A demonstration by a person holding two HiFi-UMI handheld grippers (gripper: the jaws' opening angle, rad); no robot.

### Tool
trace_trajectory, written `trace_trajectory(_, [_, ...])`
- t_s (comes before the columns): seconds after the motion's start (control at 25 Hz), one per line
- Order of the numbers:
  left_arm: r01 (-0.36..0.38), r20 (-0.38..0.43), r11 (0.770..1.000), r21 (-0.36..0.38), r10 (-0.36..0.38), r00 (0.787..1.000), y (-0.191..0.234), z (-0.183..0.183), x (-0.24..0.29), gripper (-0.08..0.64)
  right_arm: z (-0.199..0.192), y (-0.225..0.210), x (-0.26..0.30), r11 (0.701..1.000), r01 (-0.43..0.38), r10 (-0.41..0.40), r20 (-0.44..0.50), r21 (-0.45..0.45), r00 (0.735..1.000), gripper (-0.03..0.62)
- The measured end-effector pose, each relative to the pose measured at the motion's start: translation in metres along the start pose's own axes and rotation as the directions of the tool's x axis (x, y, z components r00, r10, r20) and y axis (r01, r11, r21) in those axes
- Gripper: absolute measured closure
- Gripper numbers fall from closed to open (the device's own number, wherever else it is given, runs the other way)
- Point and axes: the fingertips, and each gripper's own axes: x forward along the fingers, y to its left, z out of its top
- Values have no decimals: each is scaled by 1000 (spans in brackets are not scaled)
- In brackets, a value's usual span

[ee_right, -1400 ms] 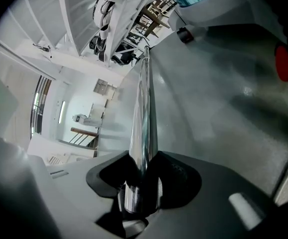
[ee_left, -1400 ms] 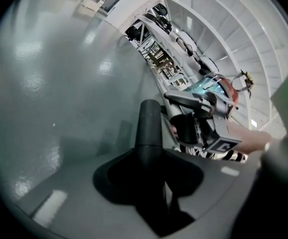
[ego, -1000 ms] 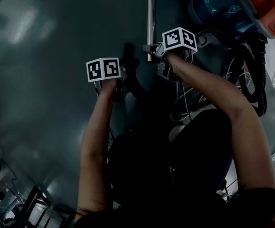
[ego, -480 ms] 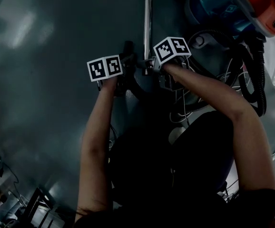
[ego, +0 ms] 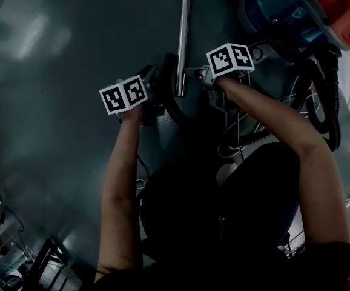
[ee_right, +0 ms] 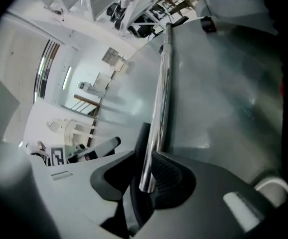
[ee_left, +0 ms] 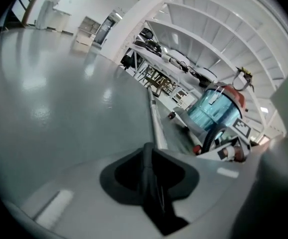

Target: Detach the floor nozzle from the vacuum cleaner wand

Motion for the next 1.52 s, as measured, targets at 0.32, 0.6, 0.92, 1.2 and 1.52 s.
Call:
trace_trajectory(0.32, [72,38,997,-20,-71,997,-14,-2,-8,549,37,25,-27,987,-11,41,181,-160,983,595])
trace_trajectory(0.6, [164,28,971,174,-172,985,-47,4,-25,549,6,27,-41,835,68,-8,111,-547,994,595])
trace_trajectory(0.92, [143,52,941,306,-167,985,-56,-21,-39,548,-13,36,-50,696,61,49,131,-715,990,594])
trace_trajectory(1.2, [56,7,953,297,-61,998,-35,-53,-47,549,-35,5,-46,684,83,8,121,-725,993,595])
trace_trajectory(1.52, [-11,-22,970,243,17,1000,-13,-75,-50,549,-51,-14,-35,705,86,-48,74,-704,996,595])
